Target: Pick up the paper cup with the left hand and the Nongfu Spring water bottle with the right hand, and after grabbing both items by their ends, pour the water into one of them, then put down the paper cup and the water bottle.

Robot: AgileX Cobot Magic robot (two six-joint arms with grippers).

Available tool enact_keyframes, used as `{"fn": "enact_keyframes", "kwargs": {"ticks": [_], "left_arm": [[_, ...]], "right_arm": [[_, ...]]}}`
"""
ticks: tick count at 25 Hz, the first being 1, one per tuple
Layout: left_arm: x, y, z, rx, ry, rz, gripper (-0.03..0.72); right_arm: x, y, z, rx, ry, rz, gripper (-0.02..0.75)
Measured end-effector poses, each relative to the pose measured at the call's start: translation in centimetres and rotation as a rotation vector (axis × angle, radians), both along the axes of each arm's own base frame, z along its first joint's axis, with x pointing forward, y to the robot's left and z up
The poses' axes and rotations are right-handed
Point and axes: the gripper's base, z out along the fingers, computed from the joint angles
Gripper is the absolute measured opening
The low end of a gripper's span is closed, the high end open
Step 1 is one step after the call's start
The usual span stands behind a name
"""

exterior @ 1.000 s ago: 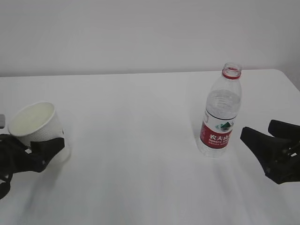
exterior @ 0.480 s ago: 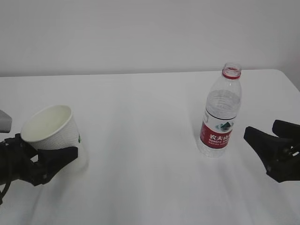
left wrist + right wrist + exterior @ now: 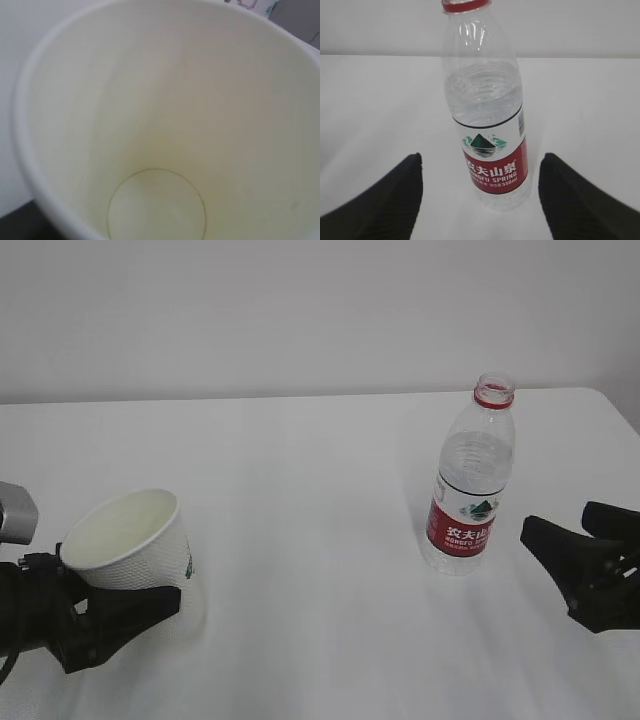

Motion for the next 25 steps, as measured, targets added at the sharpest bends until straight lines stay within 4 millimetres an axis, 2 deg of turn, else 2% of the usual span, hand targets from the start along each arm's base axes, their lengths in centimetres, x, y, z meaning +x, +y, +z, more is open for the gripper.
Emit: {"fn": "enact_keyframes", "kwargs": {"ticks": [14, 25], "left_arm": [[-1.1, -0.6, -0.1, 0.019, 0.000, -0.150, 0.566], [-1.2, -0.7, -0.1, 0.035, -0.028, -0.196, 0.565]], "right_arm": [[0.0, 0.0, -0.1, -0.018, 0.004, 0.002, 0.552], [0.0, 0.0, -0.1, -0.057, -0.013, 0.013, 0.552]]}}
